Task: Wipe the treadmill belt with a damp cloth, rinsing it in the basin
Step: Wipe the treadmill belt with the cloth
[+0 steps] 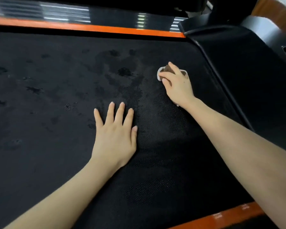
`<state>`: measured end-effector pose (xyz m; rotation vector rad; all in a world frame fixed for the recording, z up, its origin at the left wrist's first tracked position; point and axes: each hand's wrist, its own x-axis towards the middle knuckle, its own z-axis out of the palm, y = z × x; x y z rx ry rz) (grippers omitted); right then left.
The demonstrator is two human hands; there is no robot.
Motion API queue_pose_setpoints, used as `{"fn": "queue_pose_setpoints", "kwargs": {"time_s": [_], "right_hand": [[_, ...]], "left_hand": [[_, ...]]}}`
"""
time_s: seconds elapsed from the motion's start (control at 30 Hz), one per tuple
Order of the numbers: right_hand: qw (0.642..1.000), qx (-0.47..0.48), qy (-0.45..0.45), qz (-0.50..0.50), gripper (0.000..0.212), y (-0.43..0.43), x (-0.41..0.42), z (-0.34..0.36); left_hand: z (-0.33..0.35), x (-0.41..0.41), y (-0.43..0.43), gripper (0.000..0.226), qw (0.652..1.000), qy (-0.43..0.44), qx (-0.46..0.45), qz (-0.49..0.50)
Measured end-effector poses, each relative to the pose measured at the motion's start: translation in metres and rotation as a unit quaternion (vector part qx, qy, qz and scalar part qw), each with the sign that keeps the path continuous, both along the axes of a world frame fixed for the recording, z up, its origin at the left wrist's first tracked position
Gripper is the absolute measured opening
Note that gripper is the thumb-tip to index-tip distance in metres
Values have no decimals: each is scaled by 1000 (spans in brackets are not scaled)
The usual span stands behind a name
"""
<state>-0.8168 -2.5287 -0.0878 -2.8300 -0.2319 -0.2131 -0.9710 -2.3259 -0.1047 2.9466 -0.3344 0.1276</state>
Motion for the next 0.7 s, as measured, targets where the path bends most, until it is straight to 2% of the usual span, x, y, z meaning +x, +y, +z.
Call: {"fn": "queue_pose_setpoints", "kwargs": {"time_s": [0.1, 0.2, 0.3, 0.33, 0.43, 0.5, 0.57, 0.7], "right_hand": [[999, 18, -15, 45, 27, 11, -54, 3], [982, 40, -2, 186, 26, 16, -137, 2], [966, 14, 39, 254, 31, 4, -147, 4], [974, 12, 32, 225, 30, 1, -131, 4], [998, 23, 23, 52, 28, 2, -88, 6], [999, 22, 3, 28, 27, 6, -94, 4], [995, 22, -12, 96, 26, 8, -132, 1], [964, 18, 51, 262, 34, -8, -187, 5]], "left_hand": [[0, 1, -2, 55, 1000, 1, 1, 2], [0, 2, -2, 56, 1000, -3, 5, 5], [0, 2, -2, 57, 1000, -7, 3, 9], [0, 2, -2, 57, 1000, -8, 3, 8], [0, 1, -2, 57, 1000, -9, 2, 9], [1, 0, -3, 59, 1000, -9, 3, 8], [1, 0, -3, 57, 1000, -9, 5, 8], [-1, 0, -3, 52, 1000, -18, 1, 10]]}}
